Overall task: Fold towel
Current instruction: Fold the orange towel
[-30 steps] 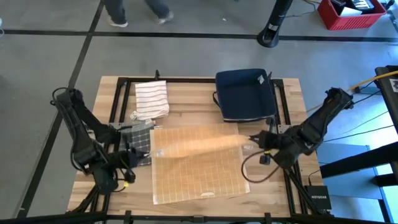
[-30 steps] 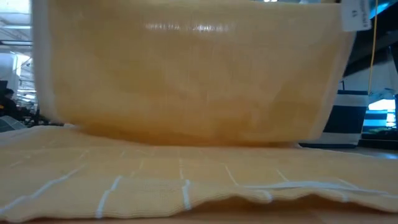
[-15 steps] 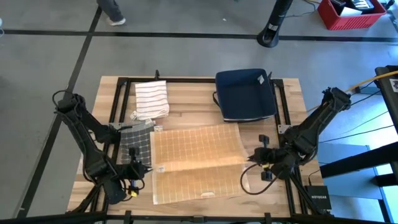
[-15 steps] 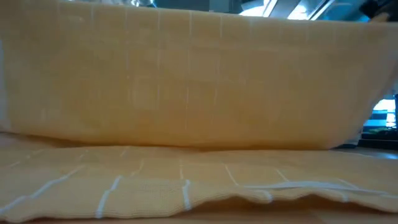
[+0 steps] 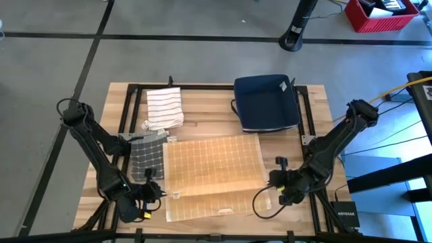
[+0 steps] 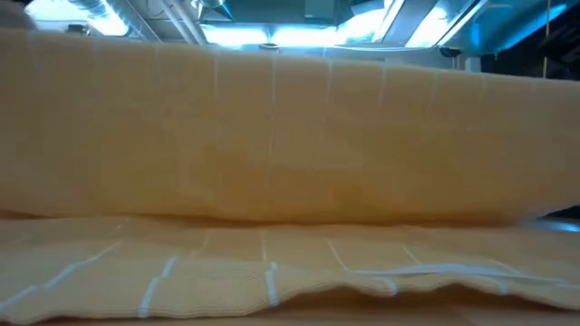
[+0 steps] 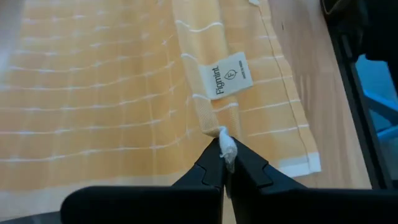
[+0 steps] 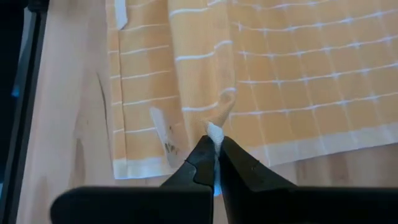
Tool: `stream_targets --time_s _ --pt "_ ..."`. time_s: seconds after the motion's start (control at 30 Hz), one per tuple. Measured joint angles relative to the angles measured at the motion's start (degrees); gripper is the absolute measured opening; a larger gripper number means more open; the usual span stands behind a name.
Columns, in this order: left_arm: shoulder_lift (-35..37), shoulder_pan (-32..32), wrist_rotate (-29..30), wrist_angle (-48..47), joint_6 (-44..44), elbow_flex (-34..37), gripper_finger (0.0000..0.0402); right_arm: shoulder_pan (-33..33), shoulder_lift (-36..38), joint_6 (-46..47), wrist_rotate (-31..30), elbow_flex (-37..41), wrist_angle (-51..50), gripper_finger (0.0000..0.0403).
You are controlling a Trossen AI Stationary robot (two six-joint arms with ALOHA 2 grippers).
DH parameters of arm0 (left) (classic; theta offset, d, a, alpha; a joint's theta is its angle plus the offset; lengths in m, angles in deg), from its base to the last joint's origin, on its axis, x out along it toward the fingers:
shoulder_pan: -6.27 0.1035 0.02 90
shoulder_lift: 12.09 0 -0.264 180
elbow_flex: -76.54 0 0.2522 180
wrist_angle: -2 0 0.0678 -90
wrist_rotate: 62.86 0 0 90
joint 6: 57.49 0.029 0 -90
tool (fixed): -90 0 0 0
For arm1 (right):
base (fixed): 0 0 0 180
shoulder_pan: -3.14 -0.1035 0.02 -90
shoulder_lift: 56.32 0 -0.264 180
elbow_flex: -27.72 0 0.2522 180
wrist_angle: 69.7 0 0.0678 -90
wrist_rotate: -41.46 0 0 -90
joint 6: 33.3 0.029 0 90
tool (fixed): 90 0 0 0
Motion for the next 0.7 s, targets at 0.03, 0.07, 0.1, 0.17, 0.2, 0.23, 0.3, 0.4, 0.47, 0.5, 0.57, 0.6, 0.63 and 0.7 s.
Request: stream_targets --time_s 0.03,0.07,0.1,0.17,0.2,0.23,0.3,0.4,0.47,0.5,0.57,0.6,0.63,0.7 --pt "0.00 0.00 -0.52 1.08 -0.31 0.71 0.0001 0.02 -0.52 -0.05 0.57 0.00 0.31 0.0012" --pt "0.00 0.00 -0.79 2.36 -0.51 1.47 0.0001 0.02 -1.03 -0.01 1.45 0.00 0.49 0.0012" --pt "0.00 0.00 -1.02 3.65 -0.77 2.30 0.0001 0.02 -1.62 0.14 2.35 -0.02 0.52 0.0012" --pt "0.00 0.02 -1.14 4.73 -1.06 3.84 0.0001 0.02 -2.95 0.34 3.32 0.00 0.64 0.0012" --pt "-0.02 0.02 -1.16 4.59 -1.26 4.18 0.0001 0.02 -3.44 0.32 3.30 0.00 0.73 0.0012" --pt "-0.02 0.02 -1.16 4.88 -1.50 4.57 0.0001 0.02 -3.87 0.23 3.27 0.00 0.96 0.0012" --pt "0.00 0.00 -1.28 4.90 -2.93 5.29 0.0001 0.02 -5.01 -0.08 3.24 -0.02 1.78 0.0012" --pt "-0.02 0.00 -1.94 5.84 -4.19 6.03 0.0001 0.02 -6.57 -1.28 4.20 -0.02 3.54 0.0012" --pt "-0.05 0.00 -3.74 9.23 -4.01 7.12 0.0001 0.02 -7.59 -1.84 6.19 -0.02 5.01 0.0012" --pt "-0.09 0.00 -4.51 11.49 -3.06 7.82 0.0001 0.02 -7.99 -1.83 7.52 -0.01 5.45 0.0012" --pt "-0.11 0.00 -6.16 15.79 -1.80 9.07 0.0001 0.02 -8.75 -1.61 9.72 0.00 7.20 0.0012" --pt "-0.11 0.00 -7.05 17.49 -1.96 9.71 0.0001 0.00 -9.17 -1.55 10.49 0.00 8.30 0.0012" --pt "-0.11 -0.02 -7.74 18.48 -2.70 10.16 0.0001 -0.02 -9.53 -1.38 11.20 0.00 9.40 0.0012" --pt "-0.11 -0.02 -8.50 19.31 -3.36 10.58 0.0001 0.04 -9.82 -1.28 12.64 0.00 11.09 0.0012"
